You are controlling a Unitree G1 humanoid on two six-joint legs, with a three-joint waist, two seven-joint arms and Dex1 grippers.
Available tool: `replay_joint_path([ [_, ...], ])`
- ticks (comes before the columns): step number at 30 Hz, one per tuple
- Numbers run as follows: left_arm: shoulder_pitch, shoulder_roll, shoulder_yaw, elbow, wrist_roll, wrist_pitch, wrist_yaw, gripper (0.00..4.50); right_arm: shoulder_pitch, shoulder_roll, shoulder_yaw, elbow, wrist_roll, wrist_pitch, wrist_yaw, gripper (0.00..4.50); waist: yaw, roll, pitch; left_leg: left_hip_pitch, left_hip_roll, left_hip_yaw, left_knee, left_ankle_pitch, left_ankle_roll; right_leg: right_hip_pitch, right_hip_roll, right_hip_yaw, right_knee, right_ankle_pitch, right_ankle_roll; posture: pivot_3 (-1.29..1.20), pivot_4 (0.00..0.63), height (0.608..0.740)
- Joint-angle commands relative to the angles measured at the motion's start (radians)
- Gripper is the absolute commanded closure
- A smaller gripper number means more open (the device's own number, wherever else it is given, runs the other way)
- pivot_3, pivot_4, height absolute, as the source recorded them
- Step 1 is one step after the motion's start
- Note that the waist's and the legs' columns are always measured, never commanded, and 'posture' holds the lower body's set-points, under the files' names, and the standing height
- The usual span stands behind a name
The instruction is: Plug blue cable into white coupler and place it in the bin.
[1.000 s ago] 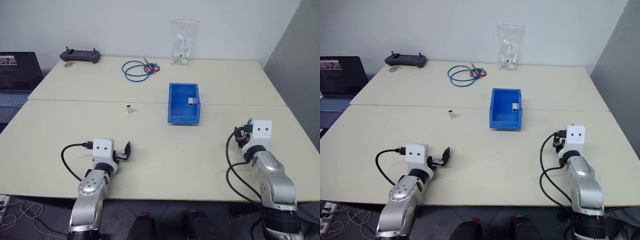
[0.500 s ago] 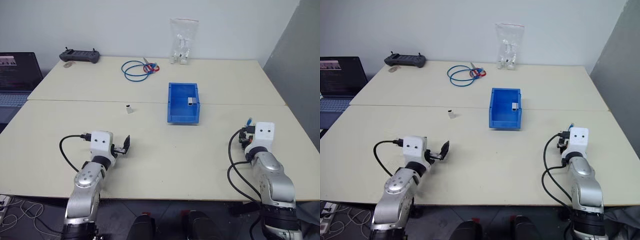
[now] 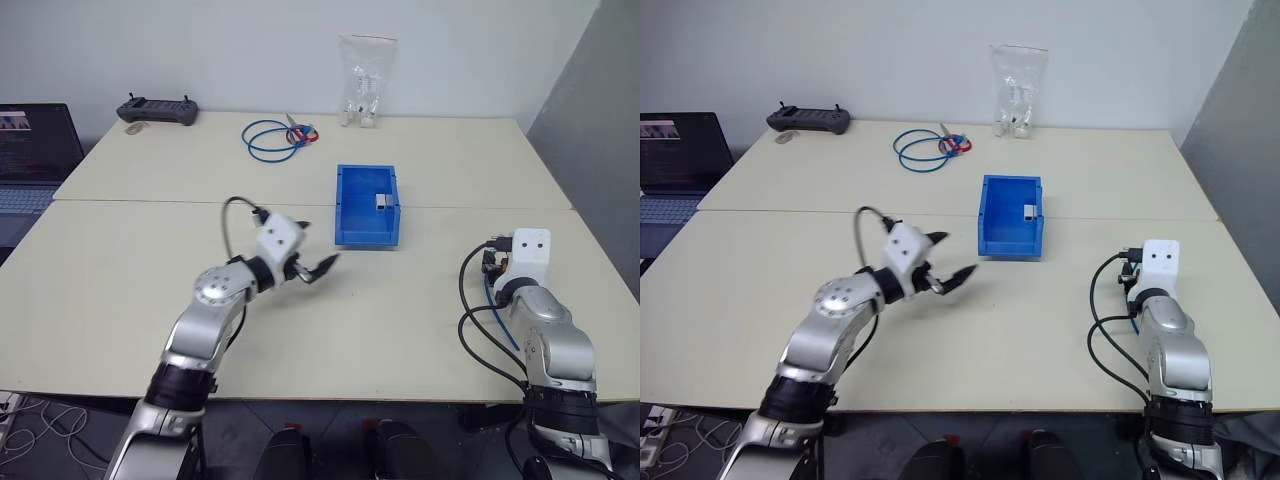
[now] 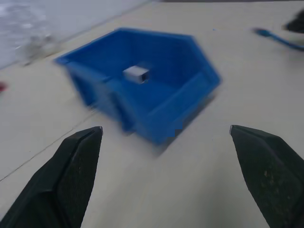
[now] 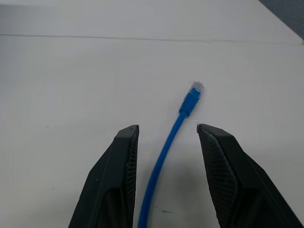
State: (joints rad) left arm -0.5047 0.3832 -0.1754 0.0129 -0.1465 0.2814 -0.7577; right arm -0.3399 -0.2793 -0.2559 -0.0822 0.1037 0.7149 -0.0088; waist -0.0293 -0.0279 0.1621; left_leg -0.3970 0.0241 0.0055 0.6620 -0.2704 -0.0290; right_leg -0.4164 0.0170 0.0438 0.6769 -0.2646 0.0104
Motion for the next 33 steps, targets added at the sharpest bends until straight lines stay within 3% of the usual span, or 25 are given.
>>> replay_joint_path([
  [1, -0.122, -0.042, -0.079, 0.091, -0.023, -0.072, -0.152, 0.00, -0.082, 0.006, -0.041, 0.070, 0.025, 0.028, -0.021, 2.43, -0.001, 0.000, 0.000, -0.001, 0.000, 0.000, 0.000, 0.000, 0.000, -0.001, 0.000, 0.000, 0.000, 0.000, 0.000, 0.00, 0.150, 0.740],
  [5, -0.232, -0.080, -0.146, 0.233, 0.015, -0.138, -0.248, 0.00, -0.123, 0.028, -0.046, 0.163, 0.037, 0.035, -0.023, 2.43, -0.005, 0.000, 0.000, -0.001, 0.001, 0.001, 0.000, 0.000, 0.000, -0.003, 0.001, 0.001, 0.002, 0.000, 0.000, 0.00, 0.150, 0.740],
  [13, -0.321, -0.131, -0.146, 0.392, 0.028, -0.203, -0.312, 0.00, -0.141, 0.054, -0.035, 0.242, 0.050, 0.023, -0.009, 2.43, -0.011, 0.001, 0.000, -0.002, 0.002, 0.002, 0.001, 0.000, 0.000, -0.004, 0.003, 0.003, 0.002, 0.000, 0.000, 0.00, 0.150, 0.740],
  [20, -0.332, -0.130, -0.128, 0.414, 0.029, -0.184, -0.328, 0.00, -0.129, 0.048, 0.002, 0.244, 0.030, -0.026, 0.017, 4.28, -0.013, 0.001, 0.000, -0.002, 0.002, 0.001, 0.001, 0.000, 0.001, -0.004, 0.004, 0.002, 0.003, 0.000, 0.000, 0.00, 0.150, 0.740],
  [25, -0.335, -0.129, -0.118, 0.413, 0.033, -0.177, -0.316, 0.00, -0.116, 0.044, 0.022, 0.223, 0.025, -0.030, 0.025, 4.44, -0.014, 0.001, 0.000, -0.002, 0.002, 0.001, 0.001, 0.000, 0.001, -0.004, 0.004, 0.003, 0.003, 0.000, 0.000, 0.00, 0.150, 0.740],
  [29, -0.290, -0.065, -0.068, 0.323, -0.011, -0.112, -0.334, 0.00, -0.028, -0.091, 0.148, 0.079, 0.013, -0.017, 0.212, 4.44, -0.014, 0.001, 0.000, -0.002, 0.002, 0.000, 0.000, 0.000, 0.001, -0.004, 0.005, 0.002, 0.003, 0.000, 0.000, 0.00, 0.150, 0.740],
  [33, -0.176, 0.075, 0.028, 0.161, -0.100, 0.030, -0.369, 0.00, 0.097, -0.336, 0.273, -0.109, 0.061, -0.124, 0.574, 4.44, -0.022, 0.003, 0.001, -0.002, 0.003, 0.000, 0.000, 0.000, 0.001, -0.004, 0.006, 0.002, 0.002, 0.000, 0.000, 0.00, 0.150, 0.740],
])
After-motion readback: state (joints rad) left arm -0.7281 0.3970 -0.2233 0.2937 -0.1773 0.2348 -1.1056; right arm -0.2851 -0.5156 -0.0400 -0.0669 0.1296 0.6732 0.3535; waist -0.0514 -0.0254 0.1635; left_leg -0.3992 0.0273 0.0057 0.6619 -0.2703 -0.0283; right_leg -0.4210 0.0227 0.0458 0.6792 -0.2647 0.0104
